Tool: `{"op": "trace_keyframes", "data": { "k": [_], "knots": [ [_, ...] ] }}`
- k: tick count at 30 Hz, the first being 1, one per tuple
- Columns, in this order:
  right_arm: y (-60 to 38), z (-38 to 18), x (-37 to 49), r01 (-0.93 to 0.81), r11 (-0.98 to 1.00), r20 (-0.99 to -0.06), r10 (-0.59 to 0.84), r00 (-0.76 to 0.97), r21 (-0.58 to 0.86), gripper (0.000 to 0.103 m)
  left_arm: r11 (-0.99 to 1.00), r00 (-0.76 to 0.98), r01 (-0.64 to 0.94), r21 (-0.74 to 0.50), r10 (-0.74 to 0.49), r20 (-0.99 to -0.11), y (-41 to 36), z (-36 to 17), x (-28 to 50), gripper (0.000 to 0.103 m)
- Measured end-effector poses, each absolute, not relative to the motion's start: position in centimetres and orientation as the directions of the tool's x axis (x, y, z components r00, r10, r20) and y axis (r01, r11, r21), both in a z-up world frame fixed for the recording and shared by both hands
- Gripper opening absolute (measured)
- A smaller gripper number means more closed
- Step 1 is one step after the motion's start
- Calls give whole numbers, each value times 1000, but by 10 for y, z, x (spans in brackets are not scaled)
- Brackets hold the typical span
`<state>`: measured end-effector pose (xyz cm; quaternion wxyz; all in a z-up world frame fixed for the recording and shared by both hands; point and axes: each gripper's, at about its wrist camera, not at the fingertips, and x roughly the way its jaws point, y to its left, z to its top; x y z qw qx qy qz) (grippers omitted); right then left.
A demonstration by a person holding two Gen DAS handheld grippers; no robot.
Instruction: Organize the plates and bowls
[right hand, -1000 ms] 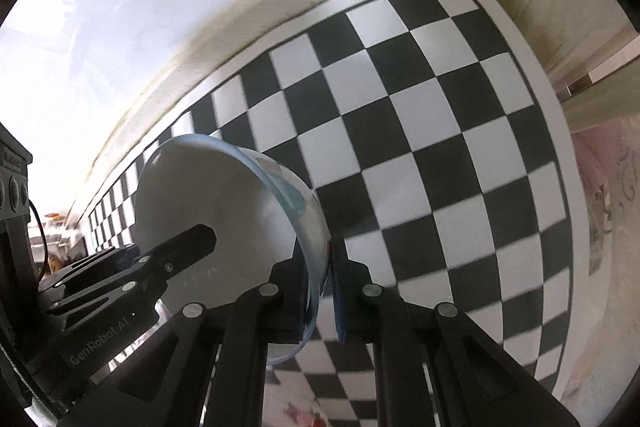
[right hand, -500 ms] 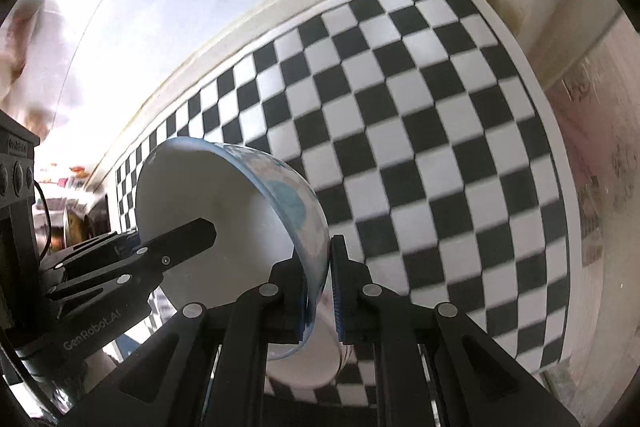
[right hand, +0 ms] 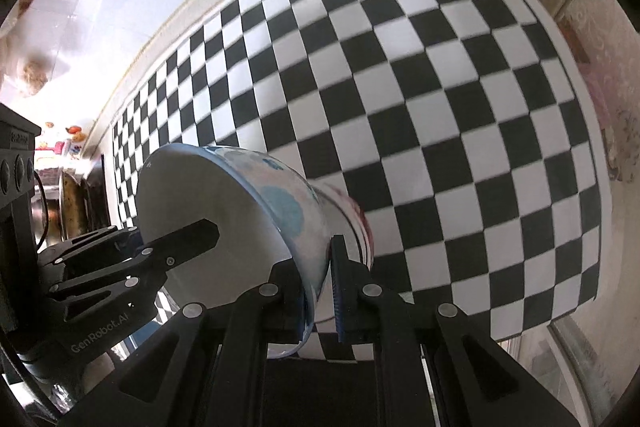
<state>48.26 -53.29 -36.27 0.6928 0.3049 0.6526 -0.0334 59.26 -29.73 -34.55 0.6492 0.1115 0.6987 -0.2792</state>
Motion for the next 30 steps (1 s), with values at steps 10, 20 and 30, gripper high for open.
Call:
{"op": "trace_keyframes", "data": {
  "k": [10,20,30],
  "knots": [
    [-516,-393,479,456,821,-935,343,89,345,11,826,-172,515,-229,-162,-972,-297,-369,579,18],
    [-510,-406,485,456,826,-937,343,58,331,11,839,-179,501,-212,-139,-974,-298,-379,578,18],
    [-507,-414,490,453,830,-934,358,16,326,11,846,-161,504,-175,-106,-981,-299,-380,574,18]
  ]
}}
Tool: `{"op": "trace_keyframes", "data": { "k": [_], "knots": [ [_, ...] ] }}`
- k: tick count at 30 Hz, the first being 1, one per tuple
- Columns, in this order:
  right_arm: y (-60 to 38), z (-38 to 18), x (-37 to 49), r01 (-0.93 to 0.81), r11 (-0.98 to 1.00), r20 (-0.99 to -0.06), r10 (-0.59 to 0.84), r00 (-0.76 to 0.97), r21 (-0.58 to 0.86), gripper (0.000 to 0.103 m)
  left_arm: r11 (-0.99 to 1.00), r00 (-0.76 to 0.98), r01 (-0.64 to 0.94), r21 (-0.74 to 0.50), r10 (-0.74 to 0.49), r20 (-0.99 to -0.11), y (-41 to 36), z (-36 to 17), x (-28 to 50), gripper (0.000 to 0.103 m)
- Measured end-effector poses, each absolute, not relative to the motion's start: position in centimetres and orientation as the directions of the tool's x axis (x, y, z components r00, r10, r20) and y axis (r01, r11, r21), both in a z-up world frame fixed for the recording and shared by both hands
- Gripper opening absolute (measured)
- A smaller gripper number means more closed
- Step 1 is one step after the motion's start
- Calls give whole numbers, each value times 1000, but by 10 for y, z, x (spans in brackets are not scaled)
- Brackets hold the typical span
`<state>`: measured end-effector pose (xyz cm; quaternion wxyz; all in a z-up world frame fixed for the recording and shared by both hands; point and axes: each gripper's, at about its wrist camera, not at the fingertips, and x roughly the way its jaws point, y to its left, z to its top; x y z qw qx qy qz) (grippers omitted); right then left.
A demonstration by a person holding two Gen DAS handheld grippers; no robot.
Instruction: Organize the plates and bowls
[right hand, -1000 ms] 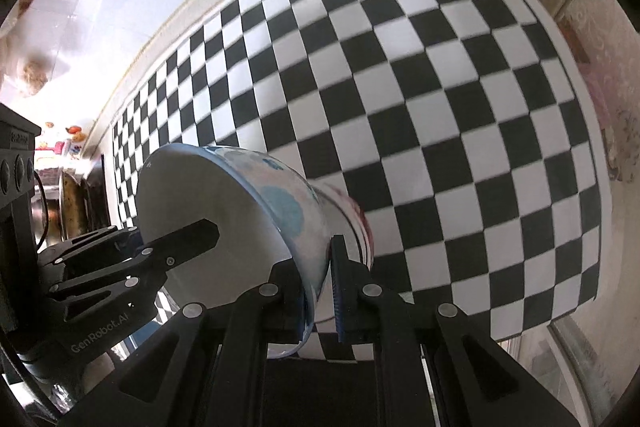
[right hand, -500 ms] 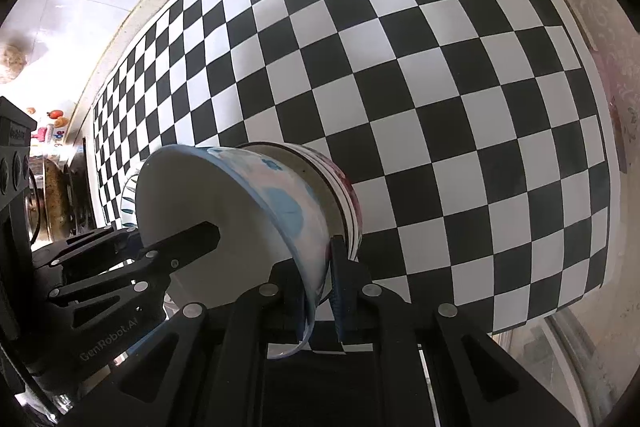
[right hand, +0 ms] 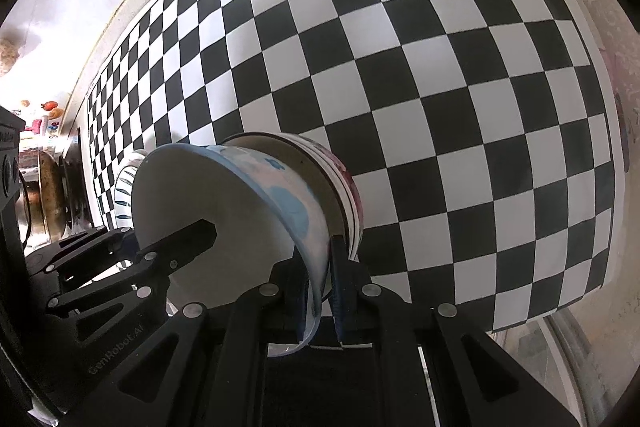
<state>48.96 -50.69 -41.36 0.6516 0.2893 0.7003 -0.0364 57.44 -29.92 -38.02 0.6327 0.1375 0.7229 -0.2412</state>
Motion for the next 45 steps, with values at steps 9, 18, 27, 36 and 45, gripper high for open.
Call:
{"op": "trace_keyframes", "data": {
  "k": [9,18,27,36,45],
  "knots": [
    [-504,-414,497,437,849,-940,341,-23,298,12,863,-171,477,-164,-92,-981,-294,-381,574,19],
    [-505,-411,502,445,845,-937,348,-37,297,13,868,-163,472,-151,-83,-983,-294,-380,571,19],
    [-517,-410,492,470,820,-925,380,-18,327,13,864,-154,480,-149,-84,-984,-294,-377,569,19],
    [-512,-404,491,434,860,-953,301,-9,268,13,867,-71,491,-80,-52,-996,-292,-370,569,19],
    [-512,-394,487,405,894,-978,208,6,192,77,874,-11,483,-49,-50,-999,-280,-365,576,73]
  ]
}}
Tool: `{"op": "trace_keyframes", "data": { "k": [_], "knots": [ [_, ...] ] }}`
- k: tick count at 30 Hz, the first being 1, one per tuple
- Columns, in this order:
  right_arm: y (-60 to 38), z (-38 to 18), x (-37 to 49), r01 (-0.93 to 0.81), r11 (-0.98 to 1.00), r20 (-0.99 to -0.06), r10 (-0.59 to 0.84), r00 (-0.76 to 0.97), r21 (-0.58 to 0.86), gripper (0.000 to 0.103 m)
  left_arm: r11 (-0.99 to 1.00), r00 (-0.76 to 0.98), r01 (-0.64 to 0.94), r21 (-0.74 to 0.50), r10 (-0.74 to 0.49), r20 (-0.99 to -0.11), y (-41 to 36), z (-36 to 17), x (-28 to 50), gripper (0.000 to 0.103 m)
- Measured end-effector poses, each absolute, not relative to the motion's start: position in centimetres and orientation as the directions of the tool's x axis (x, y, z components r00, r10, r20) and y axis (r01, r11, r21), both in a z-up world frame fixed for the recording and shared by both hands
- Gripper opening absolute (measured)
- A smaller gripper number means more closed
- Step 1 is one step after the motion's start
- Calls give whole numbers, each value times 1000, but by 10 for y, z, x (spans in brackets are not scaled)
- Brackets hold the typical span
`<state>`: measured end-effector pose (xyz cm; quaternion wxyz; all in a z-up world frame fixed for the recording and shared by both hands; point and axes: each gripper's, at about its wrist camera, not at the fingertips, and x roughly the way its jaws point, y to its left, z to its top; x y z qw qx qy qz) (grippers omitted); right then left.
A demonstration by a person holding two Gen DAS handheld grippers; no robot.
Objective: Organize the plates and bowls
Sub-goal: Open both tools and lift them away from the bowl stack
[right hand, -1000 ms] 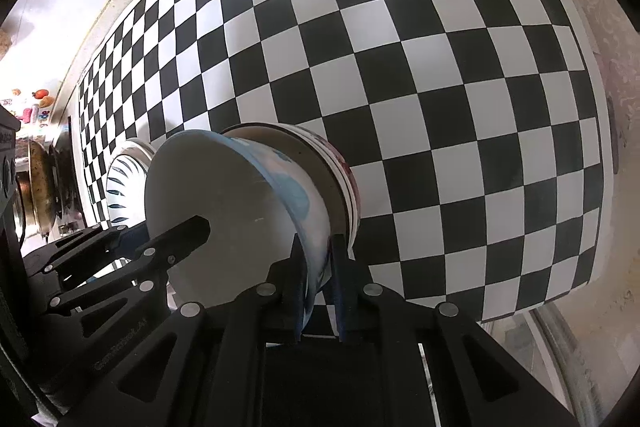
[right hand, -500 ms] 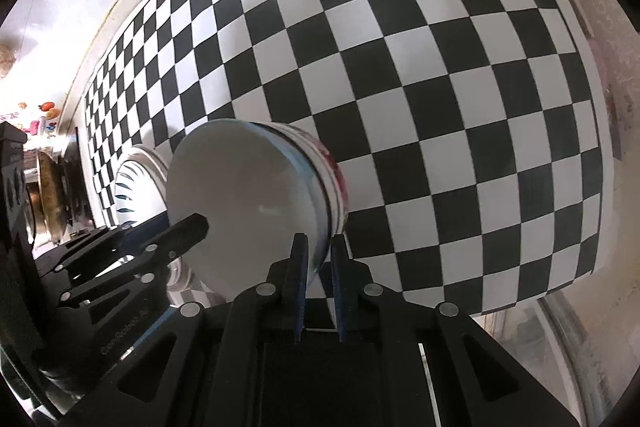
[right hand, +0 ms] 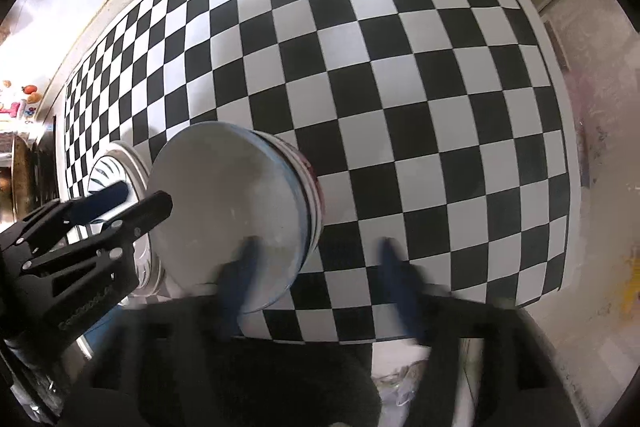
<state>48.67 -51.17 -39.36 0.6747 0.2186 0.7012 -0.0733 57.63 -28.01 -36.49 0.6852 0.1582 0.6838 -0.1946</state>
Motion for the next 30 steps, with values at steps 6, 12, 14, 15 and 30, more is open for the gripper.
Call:
{"op": "trace_keyframes", "data": {
  "k": [6,12,14,15,30],
  "knots": [
    [-519,-388,481,412,901,-989,147,0,134,78,887,-6,459,-47,-50,-999,-270,-366,582,85],
    [-524,-359,471,422,901,-995,80,57,97,78,894,49,447,-43,-72,-996,-261,-337,579,85],
    [-523,-338,465,419,904,-994,53,99,90,78,895,91,446,-32,-80,-993,-257,-316,575,85],
    [-522,-324,461,416,905,-992,36,124,85,78,893,108,449,-27,-84,-991,-256,-306,573,84],
    [-473,-170,402,340,936,-932,-42,360,89,46,859,251,510,-46,-200,-947,-230,-175,511,50]
  ]
}}
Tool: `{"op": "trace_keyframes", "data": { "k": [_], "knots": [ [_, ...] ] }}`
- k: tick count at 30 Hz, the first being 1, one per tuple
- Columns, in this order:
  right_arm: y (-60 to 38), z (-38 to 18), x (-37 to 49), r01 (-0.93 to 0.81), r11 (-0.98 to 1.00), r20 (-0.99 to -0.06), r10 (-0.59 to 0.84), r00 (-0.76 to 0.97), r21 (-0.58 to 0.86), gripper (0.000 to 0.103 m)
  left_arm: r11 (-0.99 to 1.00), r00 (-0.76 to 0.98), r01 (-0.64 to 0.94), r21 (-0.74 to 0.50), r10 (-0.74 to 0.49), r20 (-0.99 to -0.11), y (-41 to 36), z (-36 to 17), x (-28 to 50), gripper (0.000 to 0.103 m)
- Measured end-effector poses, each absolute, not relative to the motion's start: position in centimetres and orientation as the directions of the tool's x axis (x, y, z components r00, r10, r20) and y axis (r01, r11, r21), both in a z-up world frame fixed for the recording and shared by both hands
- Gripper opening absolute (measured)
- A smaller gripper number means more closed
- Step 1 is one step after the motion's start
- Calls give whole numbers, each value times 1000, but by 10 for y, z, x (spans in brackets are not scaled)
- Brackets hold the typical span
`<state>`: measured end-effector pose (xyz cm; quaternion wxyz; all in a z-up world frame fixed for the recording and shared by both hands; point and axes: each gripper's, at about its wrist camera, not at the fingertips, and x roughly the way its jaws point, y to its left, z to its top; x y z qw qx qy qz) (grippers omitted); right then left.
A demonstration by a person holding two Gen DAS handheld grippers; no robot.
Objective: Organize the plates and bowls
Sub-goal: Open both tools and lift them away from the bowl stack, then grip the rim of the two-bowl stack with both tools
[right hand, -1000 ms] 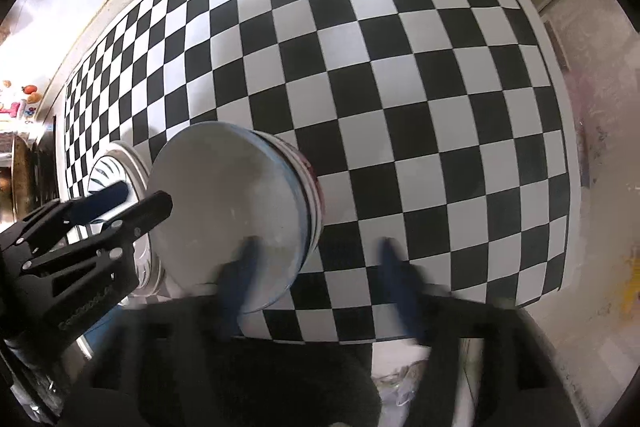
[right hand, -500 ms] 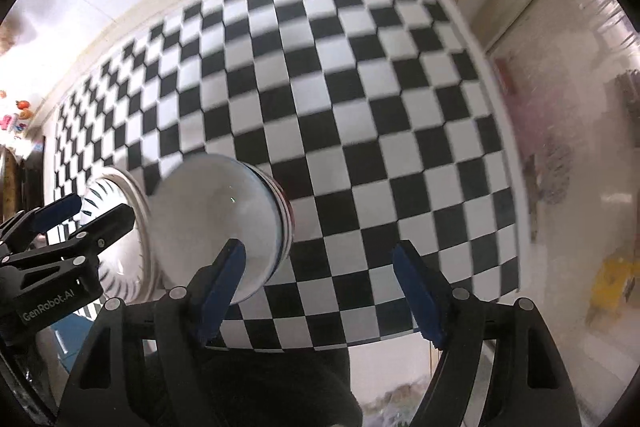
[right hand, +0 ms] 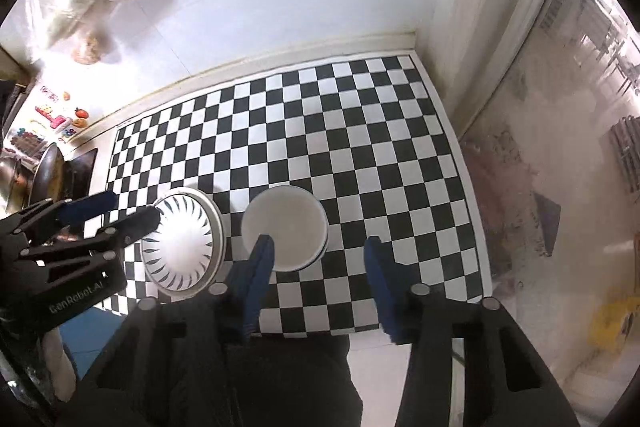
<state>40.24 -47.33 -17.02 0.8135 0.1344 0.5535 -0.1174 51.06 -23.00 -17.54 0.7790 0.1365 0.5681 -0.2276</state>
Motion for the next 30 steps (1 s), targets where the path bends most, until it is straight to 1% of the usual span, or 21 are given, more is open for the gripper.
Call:
{"op": "trace_keyframes", "data": {
  "k": [1,2,4,5,6,21,30],
  "knots": [
    [-470,-164,400,341,936,-930,-48,365,86,41,856,249,515,-47,-202,-947,-229,-172,506,48],
    [-467,-159,397,343,936,-929,-54,367,80,39,854,247,518,-47,-202,-948,-229,-171,503,48],
    [-464,-153,393,348,934,-929,-50,367,87,38,853,243,520,-55,-209,-947,-226,-164,496,48],
    [-463,-150,390,351,932,-929,-47,368,92,35,852,243,521,-56,-210,-947,-227,-164,495,48],
    [-462,-147,387,354,930,-929,-45,367,94,35,852,246,521,-54,-211,-946,-226,-160,493,48],
    [-454,-127,370,341,933,-920,-29,392,116,34,838,265,545,-39,-215,-940,-222,-142,475,48],
    [-457,-137,372,358,926,-923,-28,384,121,34,840,256,541,-47,-217,-942,-224,-152,478,48]
  ]
}}
